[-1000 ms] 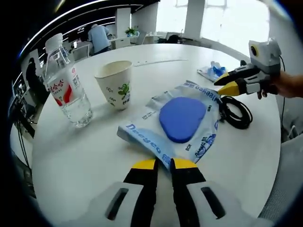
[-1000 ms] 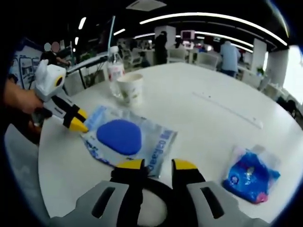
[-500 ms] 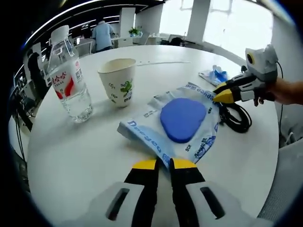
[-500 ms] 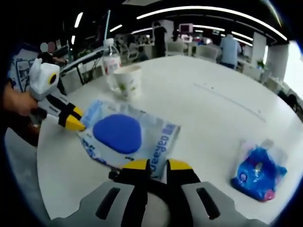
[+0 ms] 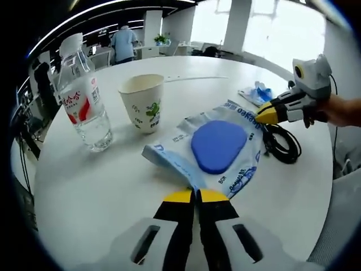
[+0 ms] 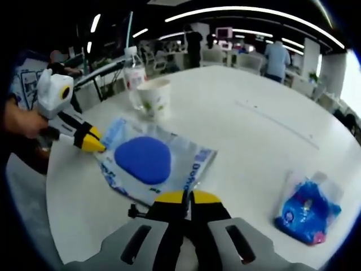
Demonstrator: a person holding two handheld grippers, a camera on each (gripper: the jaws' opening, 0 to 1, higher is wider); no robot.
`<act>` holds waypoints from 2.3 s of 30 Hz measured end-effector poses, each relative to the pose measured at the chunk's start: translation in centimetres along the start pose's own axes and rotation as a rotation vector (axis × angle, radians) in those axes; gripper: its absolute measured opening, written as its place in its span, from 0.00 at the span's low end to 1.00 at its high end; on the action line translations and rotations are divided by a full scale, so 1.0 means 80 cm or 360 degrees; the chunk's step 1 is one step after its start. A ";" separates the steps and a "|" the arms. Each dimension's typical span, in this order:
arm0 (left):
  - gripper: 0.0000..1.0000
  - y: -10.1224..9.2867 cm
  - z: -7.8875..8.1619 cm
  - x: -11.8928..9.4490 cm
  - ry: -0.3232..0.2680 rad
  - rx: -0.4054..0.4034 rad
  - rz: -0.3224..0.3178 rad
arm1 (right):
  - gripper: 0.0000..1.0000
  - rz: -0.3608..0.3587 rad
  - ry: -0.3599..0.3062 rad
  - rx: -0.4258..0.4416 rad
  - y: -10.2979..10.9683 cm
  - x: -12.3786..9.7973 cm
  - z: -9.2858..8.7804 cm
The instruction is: Arrange the tabletop items into an orderly group along one side of the table until the central work area is clear of visible clutter.
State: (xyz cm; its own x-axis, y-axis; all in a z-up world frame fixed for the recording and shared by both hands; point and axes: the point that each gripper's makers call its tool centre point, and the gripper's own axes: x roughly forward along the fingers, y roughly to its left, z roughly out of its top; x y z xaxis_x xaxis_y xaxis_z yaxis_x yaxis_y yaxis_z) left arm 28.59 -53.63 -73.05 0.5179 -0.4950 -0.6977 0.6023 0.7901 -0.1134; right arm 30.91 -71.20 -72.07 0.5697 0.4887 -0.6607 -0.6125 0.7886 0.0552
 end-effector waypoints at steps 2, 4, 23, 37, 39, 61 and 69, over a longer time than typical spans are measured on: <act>0.00 -0.001 0.005 -0.002 -0.0013 -0.0014 -0.0007 | 0.00 -0.0008 -0.0014 -0.0015 -0.002 -0.004 0.003; 0.01 -0.001 0.009 -0.003 -0.0021 0.0006 -0.0002 | 0.00 -0.0008 -0.0032 0.0008 -0.004 -0.007 0.007; 0.01 -0.016 0.057 -0.005 -0.0101 0.0108 -0.0010 | 0.00 -0.0084 -0.0144 0.0003 -0.023 -0.053 0.029; 0.01 -0.033 0.086 -0.003 -0.0135 0.0177 -0.0044 | 0.00 -0.0159 -0.0174 0.0027 -0.035 -0.085 0.028; 0.00 -0.034 0.092 -0.004 -0.0142 0.0186 -0.0044 | 0.00 -0.0167 -0.0179 0.0027 -0.036 -0.089 0.029; 0.01 -0.043 0.122 0.001 -0.0180 0.0294 -0.0038 | 0.01 -0.0217 -0.0212 0.0026 -0.046 -0.110 0.030; 0.00 -0.044 0.125 0.009 -0.0173 0.0309 -0.0041 | 0.01 -0.0226 -0.0209 0.0040 -0.052 -0.107 0.025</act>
State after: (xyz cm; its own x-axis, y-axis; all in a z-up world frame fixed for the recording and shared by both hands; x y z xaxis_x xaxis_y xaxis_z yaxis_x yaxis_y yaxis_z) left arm 32.91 -60.40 -66.11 0.5568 -0.5587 -0.6147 0.7165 0.6974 0.0152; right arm 29.63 -77.91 -65.17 0.7169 0.4150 -0.5602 -0.5078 0.8614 -0.0117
